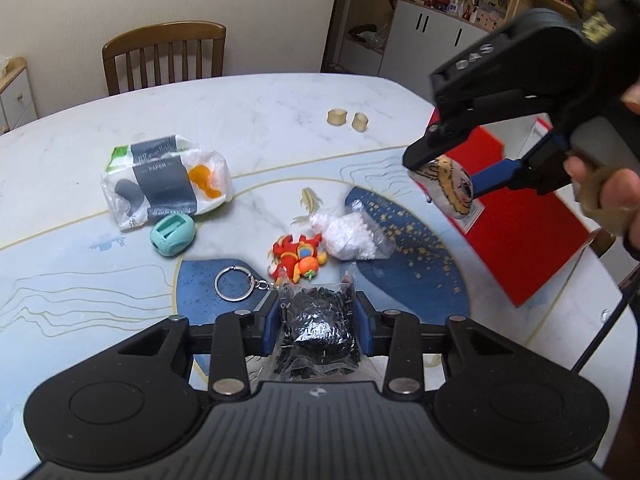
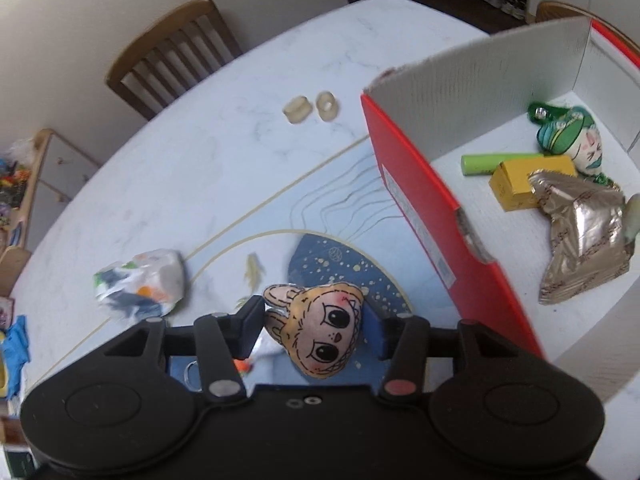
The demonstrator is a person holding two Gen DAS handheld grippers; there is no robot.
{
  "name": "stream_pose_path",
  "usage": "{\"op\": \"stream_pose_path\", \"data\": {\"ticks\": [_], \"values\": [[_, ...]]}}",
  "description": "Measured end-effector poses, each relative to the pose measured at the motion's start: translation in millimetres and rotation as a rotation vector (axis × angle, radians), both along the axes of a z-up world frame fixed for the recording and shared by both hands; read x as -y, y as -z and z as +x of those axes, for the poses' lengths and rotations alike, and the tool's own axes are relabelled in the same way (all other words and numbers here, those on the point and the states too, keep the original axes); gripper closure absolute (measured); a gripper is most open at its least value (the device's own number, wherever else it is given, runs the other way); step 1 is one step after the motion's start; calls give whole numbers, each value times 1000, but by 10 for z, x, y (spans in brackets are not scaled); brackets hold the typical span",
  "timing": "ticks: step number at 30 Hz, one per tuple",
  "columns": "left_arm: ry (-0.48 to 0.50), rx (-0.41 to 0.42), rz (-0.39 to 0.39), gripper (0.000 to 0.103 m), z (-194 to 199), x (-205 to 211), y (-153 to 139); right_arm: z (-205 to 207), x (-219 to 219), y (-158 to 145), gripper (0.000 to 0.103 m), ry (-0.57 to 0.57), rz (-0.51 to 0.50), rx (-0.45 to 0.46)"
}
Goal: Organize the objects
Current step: 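Grasp the black bead bag with the left tool while the right tool grasps the cartoon-face plush, then carry the bead bag and plush into the shoebox and lower them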
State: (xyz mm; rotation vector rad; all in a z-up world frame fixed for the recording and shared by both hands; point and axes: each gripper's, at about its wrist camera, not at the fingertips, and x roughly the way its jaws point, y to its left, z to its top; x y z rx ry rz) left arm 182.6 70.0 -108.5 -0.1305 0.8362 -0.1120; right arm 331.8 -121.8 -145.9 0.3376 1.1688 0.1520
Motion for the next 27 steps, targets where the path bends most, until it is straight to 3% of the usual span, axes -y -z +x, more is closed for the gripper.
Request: {"op": "stream_pose_path", "data": {"ticks": [3, 15, 27], "values": [[-6, -7, -34, 66, -18, -31, -128, -65, 71, -172, 52, -28, 28, 18], [7, 15, -28, 66, -27, 102, -697, -198, 716, -803, 52, -150, 47, 115], [54, 35, -33, 66, 239, 813, -1032, -35, 1569, -922, 52, -211, 13, 142]]}}
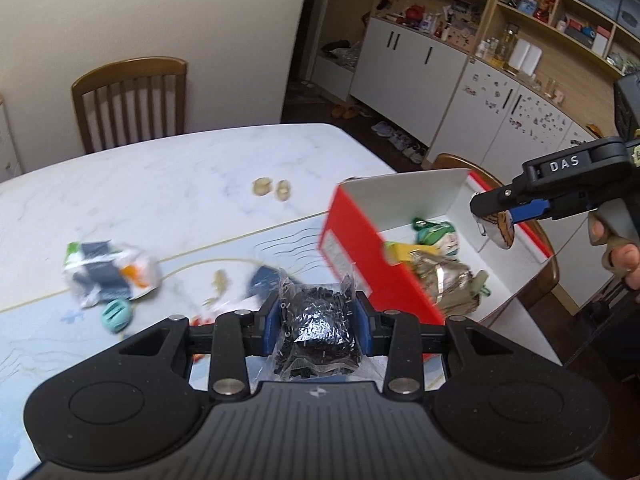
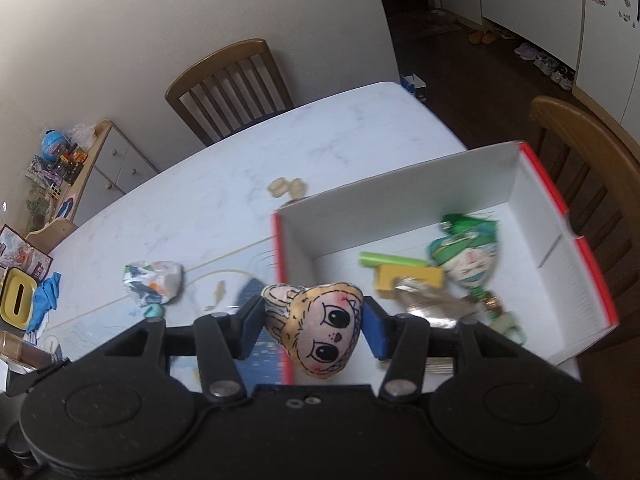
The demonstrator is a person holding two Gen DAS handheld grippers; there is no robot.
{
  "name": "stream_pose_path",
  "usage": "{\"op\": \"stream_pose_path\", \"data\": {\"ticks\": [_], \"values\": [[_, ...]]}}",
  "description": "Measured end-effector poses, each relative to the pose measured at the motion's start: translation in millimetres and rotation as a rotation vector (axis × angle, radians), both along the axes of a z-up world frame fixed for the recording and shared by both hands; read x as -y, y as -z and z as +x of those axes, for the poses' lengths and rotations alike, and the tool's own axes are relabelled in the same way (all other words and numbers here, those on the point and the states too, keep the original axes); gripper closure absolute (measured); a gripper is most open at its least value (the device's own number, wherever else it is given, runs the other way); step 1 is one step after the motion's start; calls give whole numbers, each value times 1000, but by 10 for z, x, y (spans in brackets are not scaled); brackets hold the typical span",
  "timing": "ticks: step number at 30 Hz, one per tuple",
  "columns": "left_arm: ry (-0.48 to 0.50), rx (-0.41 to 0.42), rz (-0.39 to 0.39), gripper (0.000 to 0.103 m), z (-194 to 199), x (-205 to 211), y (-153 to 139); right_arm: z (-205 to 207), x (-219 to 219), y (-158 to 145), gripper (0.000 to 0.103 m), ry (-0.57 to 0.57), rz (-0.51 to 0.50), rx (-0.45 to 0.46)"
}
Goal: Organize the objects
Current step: 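Carry the bead bag and plush into the shoebox and lower them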
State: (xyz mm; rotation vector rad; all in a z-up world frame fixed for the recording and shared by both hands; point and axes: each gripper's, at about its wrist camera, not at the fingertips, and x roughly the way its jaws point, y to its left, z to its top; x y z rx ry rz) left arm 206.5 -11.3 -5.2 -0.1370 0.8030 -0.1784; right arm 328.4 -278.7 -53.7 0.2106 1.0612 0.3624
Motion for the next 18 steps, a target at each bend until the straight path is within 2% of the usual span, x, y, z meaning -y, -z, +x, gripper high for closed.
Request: {"op": "stream_pose_path", "data": {"ticks": [9, 18], "values": [[64, -7, 32, 66, 356, 810, 13, 247, 679, 107, 52, -23, -32, -2], [111, -66, 129, 66, 766, 1543, 225, 470, 1021, 305, 52, -160, -106, 28]]}}
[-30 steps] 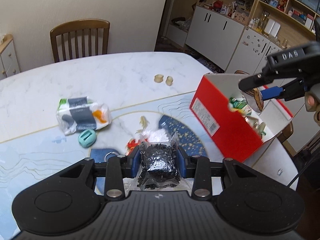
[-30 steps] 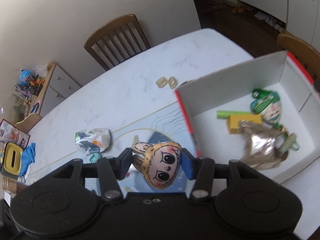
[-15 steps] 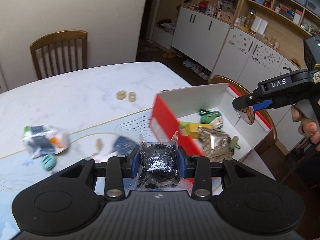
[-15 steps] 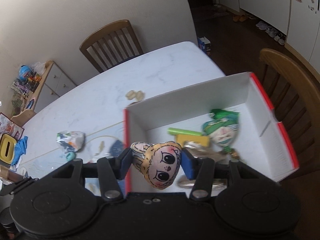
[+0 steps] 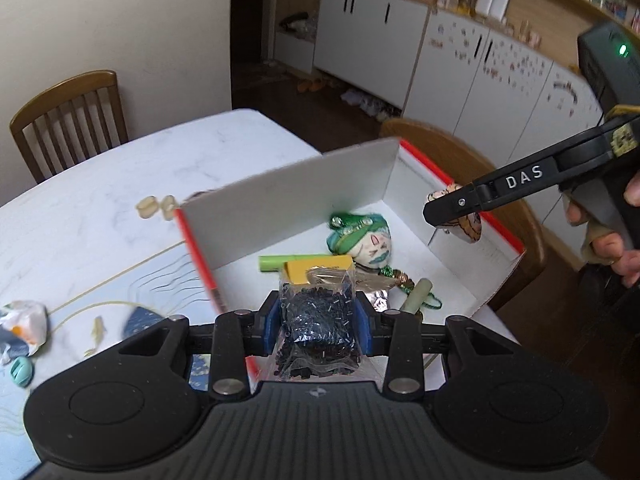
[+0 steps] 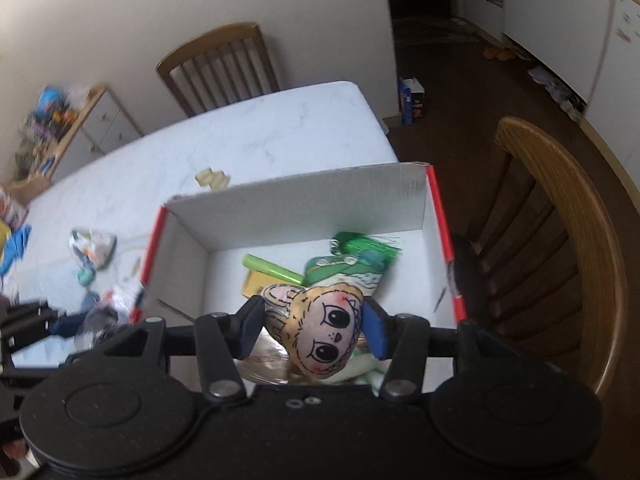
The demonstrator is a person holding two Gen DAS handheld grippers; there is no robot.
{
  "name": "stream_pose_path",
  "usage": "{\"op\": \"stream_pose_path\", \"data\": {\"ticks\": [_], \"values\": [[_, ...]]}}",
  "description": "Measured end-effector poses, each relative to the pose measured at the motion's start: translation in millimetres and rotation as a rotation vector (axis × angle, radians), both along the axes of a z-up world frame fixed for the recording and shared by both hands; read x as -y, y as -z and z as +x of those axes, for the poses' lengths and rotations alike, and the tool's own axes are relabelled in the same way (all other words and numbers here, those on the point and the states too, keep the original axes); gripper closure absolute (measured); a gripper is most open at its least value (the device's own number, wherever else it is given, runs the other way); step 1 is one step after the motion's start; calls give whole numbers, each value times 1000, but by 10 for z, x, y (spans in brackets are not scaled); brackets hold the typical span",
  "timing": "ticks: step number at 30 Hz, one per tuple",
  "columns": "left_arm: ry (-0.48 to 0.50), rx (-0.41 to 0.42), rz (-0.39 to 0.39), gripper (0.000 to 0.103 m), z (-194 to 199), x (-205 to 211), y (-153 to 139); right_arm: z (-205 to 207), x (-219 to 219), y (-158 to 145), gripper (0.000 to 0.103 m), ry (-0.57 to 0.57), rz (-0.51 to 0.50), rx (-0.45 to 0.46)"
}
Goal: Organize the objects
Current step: 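Carry the bead bag and plush into the shoebox and lower them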
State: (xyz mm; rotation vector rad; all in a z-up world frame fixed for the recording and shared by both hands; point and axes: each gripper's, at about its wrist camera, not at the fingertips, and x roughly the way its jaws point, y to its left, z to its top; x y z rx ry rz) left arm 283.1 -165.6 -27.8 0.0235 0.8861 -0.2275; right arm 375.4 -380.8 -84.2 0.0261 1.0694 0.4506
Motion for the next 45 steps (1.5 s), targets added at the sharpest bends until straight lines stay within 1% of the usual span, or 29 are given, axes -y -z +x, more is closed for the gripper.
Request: {"op": "stream_pose_path", "data": {"ticks": [6, 12, 16, 21, 24, 26, 29, 35, 40, 43, 45], "values": [[-17, -69, 102, 66, 313, 254, 233, 89, 89, 176, 52, -127, -46, 11], [-33, -160, 202, 66, 596, 394, 471, 112, 47, 368, 52, -270, -119, 31], [-44, -213, 229, 66, 725, 434, 609, 110, -17, 498, 52, -360, -168, 34], [-34, -242, 250, 66, 815, 492, 692, 34, -140, 625, 52, -483, -241, 52], [-41, -266, 258, 66, 858, 504, 764, 12, -194, 711, 52, -529, -277, 33], [-50, -282, 250, 66, 880, 491, 809, 14, -205, 738, 52, -535, -288, 29], [-58, -299, 242, 66, 909, 471, 860, 30, -195, 733, 52, -541, -276, 32], [-63, -329, 248, 66, 952, 464, 955, 56, -204, 740, 52, -539, -251, 35], [-68, -373, 244, 66, 994, 455, 999, 102, -203, 768, 51, -530, -231, 31], [-74, -380, 243, 62, 992, 451, 999, 119, -194, 766, 49, -524, -215, 25], [-76, -379, 241, 62, 980, 454, 985, 130, -181, 758, 48, -519, -203, 17]]}}
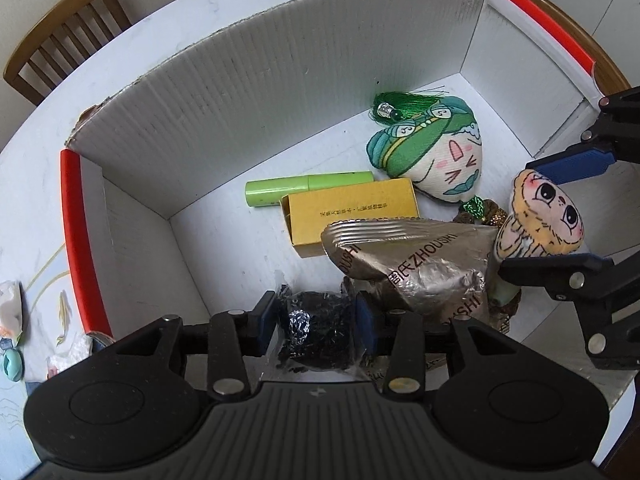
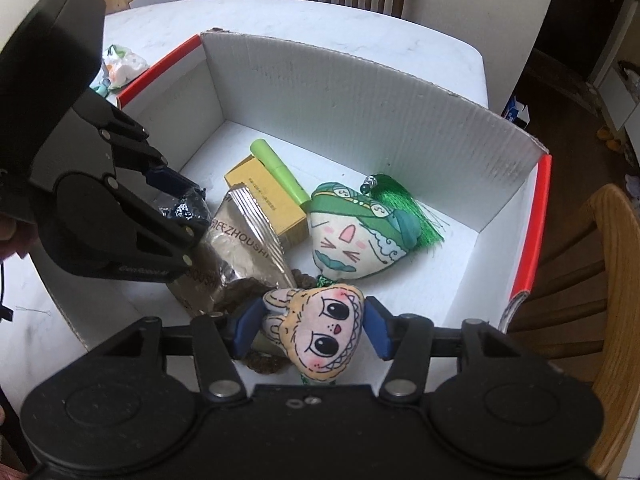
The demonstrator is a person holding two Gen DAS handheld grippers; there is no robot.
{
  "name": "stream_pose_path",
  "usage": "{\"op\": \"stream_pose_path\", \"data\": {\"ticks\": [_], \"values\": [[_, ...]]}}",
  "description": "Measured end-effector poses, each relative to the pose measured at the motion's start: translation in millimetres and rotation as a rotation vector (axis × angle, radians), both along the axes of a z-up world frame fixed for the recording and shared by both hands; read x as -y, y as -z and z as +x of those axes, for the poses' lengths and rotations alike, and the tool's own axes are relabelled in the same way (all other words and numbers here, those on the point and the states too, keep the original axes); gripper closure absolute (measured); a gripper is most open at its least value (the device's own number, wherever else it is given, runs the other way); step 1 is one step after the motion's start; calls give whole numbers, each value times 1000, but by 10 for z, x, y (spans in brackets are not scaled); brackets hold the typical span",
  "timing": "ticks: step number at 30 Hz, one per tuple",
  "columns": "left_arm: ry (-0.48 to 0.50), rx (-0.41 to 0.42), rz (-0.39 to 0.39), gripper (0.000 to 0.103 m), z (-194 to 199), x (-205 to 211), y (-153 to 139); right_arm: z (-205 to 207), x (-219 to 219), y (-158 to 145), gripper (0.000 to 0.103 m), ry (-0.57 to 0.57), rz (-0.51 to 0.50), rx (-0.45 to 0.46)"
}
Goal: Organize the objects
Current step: 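Carry the bead bag and plush into the shoebox and lower them, then open both tools to release the bead bag and plush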
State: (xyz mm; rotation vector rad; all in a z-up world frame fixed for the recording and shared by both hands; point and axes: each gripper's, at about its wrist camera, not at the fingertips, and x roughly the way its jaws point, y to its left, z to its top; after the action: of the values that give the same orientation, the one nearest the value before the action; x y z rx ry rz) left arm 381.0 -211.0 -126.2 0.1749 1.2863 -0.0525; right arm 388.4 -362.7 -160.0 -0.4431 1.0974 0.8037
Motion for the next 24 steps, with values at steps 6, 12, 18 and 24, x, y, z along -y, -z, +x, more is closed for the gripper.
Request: {"op": "stream_pose_path", "data": {"ticks": [6, 12, 18, 24], "values": [[6, 30, 8, 60, -72, 6, -84, -42, 20, -46, 42, -11, 16, 22], [8, 82, -13, 51, -184, -8, -245, -83, 78, -153, 29, 1, 31, 51], [-8, 134, -57, 40, -287, -56, -388, -117, 207, -295, 29, 36, 66, 62], [-10, 201, -128, 40, -448, -129, -604, -220, 305, -469, 29, 74, 115, 77]]}}
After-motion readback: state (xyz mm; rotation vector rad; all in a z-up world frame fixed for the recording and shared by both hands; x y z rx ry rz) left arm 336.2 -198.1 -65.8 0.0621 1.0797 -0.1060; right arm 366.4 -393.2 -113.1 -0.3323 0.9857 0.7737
